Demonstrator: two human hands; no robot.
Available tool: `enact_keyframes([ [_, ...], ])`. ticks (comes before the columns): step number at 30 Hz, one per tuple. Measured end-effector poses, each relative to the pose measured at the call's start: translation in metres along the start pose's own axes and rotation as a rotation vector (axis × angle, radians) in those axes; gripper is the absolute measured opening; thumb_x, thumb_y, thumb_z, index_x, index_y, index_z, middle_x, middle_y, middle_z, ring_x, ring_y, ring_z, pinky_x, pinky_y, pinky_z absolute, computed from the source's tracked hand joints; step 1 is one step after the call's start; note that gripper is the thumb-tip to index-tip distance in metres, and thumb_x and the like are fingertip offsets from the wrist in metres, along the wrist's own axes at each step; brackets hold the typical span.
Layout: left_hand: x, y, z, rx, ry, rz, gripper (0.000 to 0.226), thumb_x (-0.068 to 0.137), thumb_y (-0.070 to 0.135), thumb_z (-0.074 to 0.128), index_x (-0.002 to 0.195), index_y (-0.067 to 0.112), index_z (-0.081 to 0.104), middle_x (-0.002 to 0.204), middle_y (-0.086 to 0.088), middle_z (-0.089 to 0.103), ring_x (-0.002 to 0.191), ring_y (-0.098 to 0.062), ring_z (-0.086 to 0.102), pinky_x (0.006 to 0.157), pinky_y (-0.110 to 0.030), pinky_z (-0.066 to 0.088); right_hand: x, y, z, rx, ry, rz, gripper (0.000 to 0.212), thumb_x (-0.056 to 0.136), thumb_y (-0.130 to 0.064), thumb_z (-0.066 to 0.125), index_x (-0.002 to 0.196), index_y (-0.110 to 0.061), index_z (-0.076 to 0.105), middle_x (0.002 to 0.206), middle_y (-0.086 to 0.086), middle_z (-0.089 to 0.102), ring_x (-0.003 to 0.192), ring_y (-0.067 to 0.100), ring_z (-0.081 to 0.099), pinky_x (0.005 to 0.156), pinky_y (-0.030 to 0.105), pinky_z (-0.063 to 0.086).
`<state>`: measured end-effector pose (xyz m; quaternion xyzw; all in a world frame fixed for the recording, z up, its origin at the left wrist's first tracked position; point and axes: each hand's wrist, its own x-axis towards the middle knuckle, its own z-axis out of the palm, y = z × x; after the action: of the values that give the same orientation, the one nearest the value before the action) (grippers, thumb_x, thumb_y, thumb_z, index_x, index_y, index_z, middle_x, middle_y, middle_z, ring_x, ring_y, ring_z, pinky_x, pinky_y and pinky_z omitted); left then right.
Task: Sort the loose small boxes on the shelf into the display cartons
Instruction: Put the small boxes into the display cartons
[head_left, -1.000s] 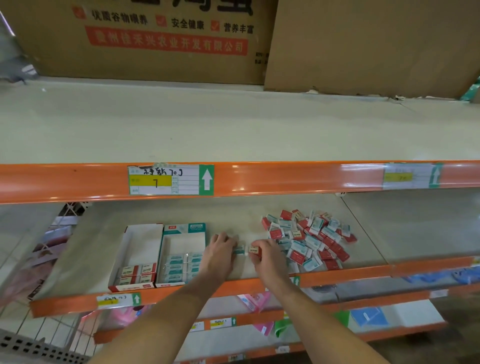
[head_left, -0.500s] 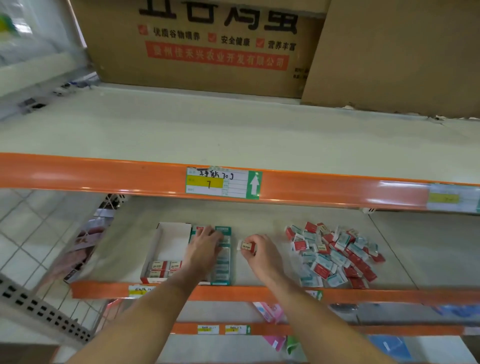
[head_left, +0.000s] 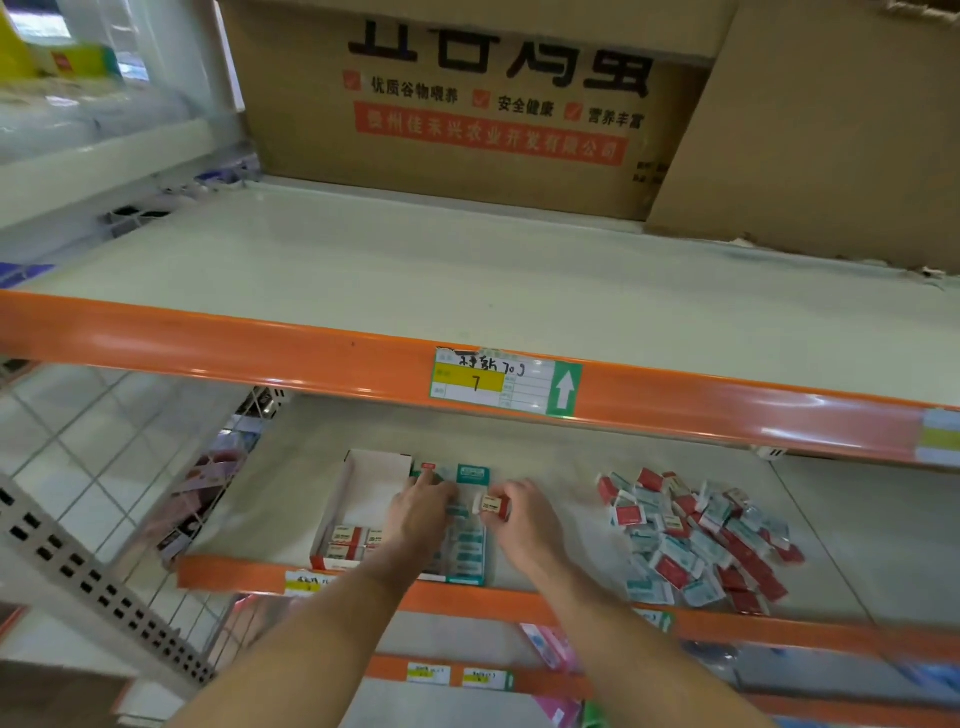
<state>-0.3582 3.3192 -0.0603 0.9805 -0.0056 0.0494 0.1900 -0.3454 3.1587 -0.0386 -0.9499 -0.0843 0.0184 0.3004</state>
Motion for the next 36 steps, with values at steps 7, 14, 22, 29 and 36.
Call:
enact_keyframes([
  [7,0.008,0.006,0.012,-0.008,-0.067,0.022,0.031,0.096,0.015,0.049,0.123,0.024,0.06,0.13,-0.003,0.051,0.117,-0.023,0.049,0.095,-0.033,0.046,0.004,0.005,0.002,0.006,-0.021,0.014,0.033,0.089,-0.032,0.071,0.12,-0.022,0.063,0.117,-0.008,0.057,0.101,0.01,0.057,0.086,0.023,0.047],
  [14,0.007,0.011,0.012,0.012,-0.105,0.019,0.033,0.092,0.023,0.059,0.125,0.026,0.059,0.133,0.004,0.055,0.111,-0.015,0.056,0.093,-0.031,0.05,0.007,0.008,0.004,-0.004,-0.025,0.009,0.029,0.089,-0.03,0.071,0.116,-0.022,0.064,0.115,-0.007,0.058,0.1,0.011,0.058,0.086,0.024,0.047],
  [22,0.009,0.007,0.008,-0.008,-0.08,0.003,0.03,0.098,0.024,0.048,0.127,0.025,0.054,0.121,0.004,0.06,0.1,-0.014,0.063,0.082,-0.029,0.054,0.01,0.009,0.007,-0.001,-0.027,0.005,0.029,0.089,-0.029,0.071,0.116,-0.021,0.064,0.114,-0.008,0.057,0.098,0.009,0.057,0.085,0.023,0.048],
  [29,0.016,-0.001,-0.012,0.013,-0.077,0.005,0.033,0.093,0.016,0.056,0.125,0.024,0.059,0.125,0.002,0.058,0.11,-0.02,0.058,0.091,-0.032,0.049,0.014,-0.002,0.013,-0.003,-0.025,-0.016,0.03,0.089,-0.029,0.071,0.117,-0.021,0.064,0.114,-0.008,0.057,0.095,0.007,0.055,0.086,0.022,0.047],
  [36,0.013,-0.022,-0.023,0.003,-0.065,-0.008,0.038,0.093,0.007,0.052,0.126,0.022,0.061,0.132,0.001,0.058,0.115,-0.02,0.054,0.094,-0.032,0.047,0.017,-0.015,0.018,-0.007,-0.032,-0.035,0.027,0.09,-0.029,0.07,0.115,-0.02,0.065,0.115,-0.008,0.057,0.093,0.007,0.054,0.081,0.02,0.044],
])
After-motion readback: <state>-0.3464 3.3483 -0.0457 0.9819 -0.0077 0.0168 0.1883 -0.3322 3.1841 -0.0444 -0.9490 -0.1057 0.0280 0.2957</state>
